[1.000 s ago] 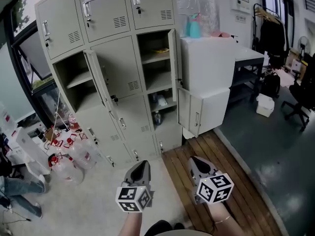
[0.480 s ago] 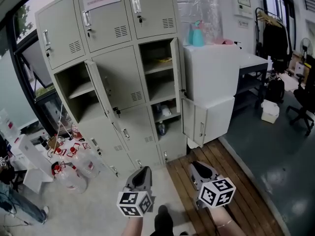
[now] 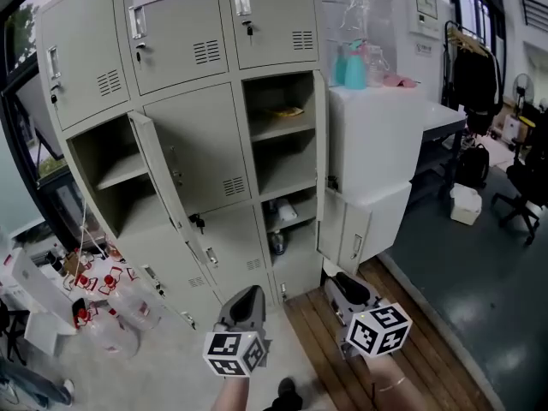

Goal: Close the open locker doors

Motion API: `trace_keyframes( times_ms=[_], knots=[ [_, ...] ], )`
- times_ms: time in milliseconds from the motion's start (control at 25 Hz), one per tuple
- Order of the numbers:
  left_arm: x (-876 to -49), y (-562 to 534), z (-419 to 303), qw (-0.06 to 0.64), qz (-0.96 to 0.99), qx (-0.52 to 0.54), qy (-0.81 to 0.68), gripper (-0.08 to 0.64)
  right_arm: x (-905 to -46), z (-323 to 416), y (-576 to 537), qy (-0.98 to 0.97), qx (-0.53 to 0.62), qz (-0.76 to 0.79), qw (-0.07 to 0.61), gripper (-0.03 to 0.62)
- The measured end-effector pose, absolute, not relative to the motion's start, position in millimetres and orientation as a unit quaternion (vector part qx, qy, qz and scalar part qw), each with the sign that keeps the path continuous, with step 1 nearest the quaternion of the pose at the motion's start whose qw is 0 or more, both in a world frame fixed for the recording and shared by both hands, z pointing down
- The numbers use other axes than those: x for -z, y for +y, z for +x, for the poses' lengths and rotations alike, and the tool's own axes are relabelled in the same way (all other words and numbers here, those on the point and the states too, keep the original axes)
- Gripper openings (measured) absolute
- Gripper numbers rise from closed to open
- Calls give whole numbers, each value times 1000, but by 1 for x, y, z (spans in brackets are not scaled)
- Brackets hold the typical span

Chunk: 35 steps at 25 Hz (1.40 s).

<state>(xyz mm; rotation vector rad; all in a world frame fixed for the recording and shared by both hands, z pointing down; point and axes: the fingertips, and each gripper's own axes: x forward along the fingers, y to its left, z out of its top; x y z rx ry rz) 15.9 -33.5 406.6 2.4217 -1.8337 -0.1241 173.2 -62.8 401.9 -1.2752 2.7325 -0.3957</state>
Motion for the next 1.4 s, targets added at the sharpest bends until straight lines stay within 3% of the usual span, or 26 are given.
trace_keyframes(
  times_ms=[480, 1400],
  knots=[
    [-395, -166, -35, 51, 823, 37, -564, 21, -383, 142, -201, 860, 114, -495, 50, 112],
    [-397, -259, -36, 65, 817, 40, -572, 21, -376, 145, -327, 862, 84, -500, 9, 140]
  ],
)
